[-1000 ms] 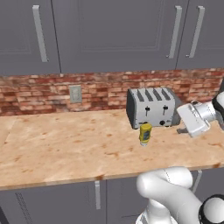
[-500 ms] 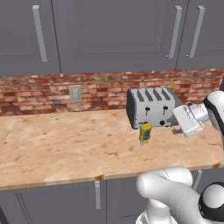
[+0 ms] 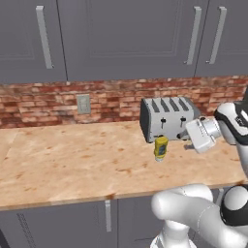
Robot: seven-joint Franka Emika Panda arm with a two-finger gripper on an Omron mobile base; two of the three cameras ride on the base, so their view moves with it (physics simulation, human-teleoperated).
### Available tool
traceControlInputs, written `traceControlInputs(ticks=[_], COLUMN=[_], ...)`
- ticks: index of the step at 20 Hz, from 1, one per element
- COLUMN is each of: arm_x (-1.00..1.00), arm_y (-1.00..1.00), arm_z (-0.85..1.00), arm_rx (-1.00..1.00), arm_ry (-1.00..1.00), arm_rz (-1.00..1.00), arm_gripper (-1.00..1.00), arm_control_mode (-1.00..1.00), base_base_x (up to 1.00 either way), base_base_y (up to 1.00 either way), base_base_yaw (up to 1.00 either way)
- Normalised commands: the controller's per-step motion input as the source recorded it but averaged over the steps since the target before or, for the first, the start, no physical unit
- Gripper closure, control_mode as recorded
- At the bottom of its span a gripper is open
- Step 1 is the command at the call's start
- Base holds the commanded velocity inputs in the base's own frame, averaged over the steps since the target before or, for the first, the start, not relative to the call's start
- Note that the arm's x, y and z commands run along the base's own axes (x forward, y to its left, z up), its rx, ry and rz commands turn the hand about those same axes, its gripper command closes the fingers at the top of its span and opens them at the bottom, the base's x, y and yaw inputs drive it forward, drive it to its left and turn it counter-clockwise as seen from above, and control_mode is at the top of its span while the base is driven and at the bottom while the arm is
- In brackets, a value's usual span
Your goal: Place the mustard and ketchup from the counter to the top shelf of the fridge. If the existing items in the fridge are on the top shelf, move them to other shelves.
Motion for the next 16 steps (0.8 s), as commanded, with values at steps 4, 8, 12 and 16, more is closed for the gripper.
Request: traceControlInputs(ticks=[4, 8, 12, 16], arm_x=[0.21, 0.42, 0.49, 0.16], arm_y=[0.13, 0.11, 0.0, 0.0], arm_z=[-0.2, -0.02, 0.0, -0.02], arm_rx=[0.0, 0.0, 0.01, 0.0], arm_ry=[0.0, 0.0, 0.01, 0.0], arm_rz=[0.06, 0.09, 0.08, 0.08], arm_gripper=[-1.0, -1.0, -1.0, -1.0], arm_control_mode=[-1.0, -1.0, -1.0, -1.0], base_base_x=[0.0, 0.0, 0.0, 0.0], base_base_y=[0.0, 0.0, 0.0, 0.0], base_base_yaw=[0.0, 0.0, 0.0, 0.0])
